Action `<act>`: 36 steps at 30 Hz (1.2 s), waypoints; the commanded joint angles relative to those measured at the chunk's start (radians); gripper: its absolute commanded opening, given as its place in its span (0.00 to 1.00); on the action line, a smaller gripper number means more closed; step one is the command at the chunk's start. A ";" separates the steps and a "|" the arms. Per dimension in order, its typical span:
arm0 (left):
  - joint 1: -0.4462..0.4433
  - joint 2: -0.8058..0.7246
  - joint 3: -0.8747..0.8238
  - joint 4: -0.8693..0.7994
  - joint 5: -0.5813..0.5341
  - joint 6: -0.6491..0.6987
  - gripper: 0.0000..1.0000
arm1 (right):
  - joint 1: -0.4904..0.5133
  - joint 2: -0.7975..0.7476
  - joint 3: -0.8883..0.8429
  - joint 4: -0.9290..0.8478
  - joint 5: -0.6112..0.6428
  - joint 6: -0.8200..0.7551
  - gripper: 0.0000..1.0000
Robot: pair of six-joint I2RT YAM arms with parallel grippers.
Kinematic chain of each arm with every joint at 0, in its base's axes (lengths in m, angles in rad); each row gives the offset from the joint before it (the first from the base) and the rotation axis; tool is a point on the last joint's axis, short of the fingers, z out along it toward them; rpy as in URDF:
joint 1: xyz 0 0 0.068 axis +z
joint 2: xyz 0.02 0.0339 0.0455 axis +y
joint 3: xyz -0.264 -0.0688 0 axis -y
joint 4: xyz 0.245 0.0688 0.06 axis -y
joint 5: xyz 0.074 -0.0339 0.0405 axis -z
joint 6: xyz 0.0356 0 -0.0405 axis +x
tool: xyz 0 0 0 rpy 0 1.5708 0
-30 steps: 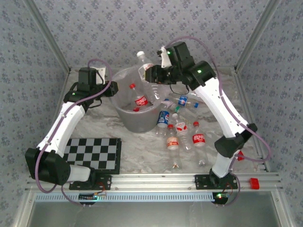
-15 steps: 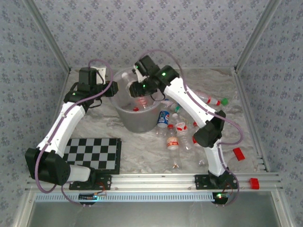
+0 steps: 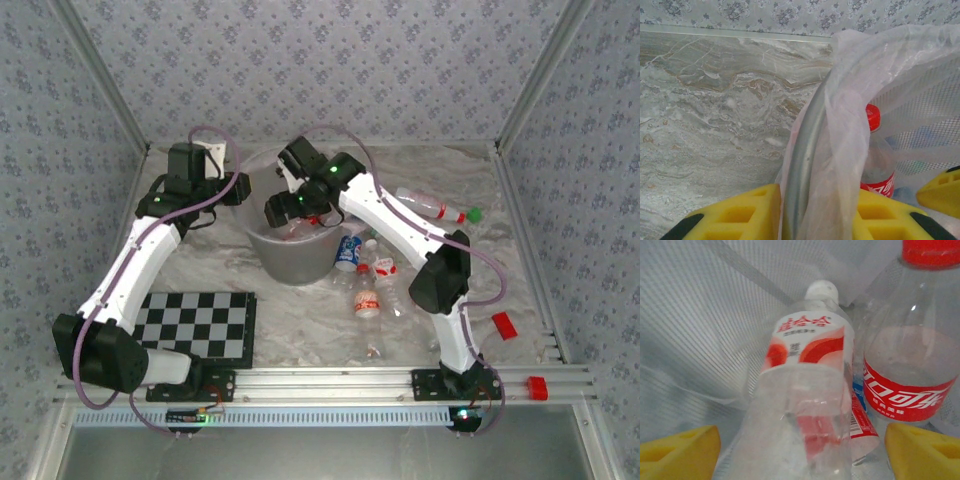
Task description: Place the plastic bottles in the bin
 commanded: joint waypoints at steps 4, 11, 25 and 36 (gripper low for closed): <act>-0.002 -0.010 -0.012 -0.050 -0.021 0.029 0.32 | 0.000 -0.063 0.062 -0.080 0.038 -0.028 0.89; -0.002 -0.005 -0.010 -0.053 -0.021 0.035 0.32 | 0.012 -0.122 0.034 -0.102 0.092 -0.037 0.84; -0.004 -0.001 -0.012 -0.051 -0.023 0.030 0.32 | -0.079 -0.327 0.073 -0.199 0.147 -0.056 1.00; -0.003 -0.002 -0.007 -0.060 -0.037 0.039 0.33 | -0.440 -0.710 -0.478 -0.127 0.108 0.098 1.00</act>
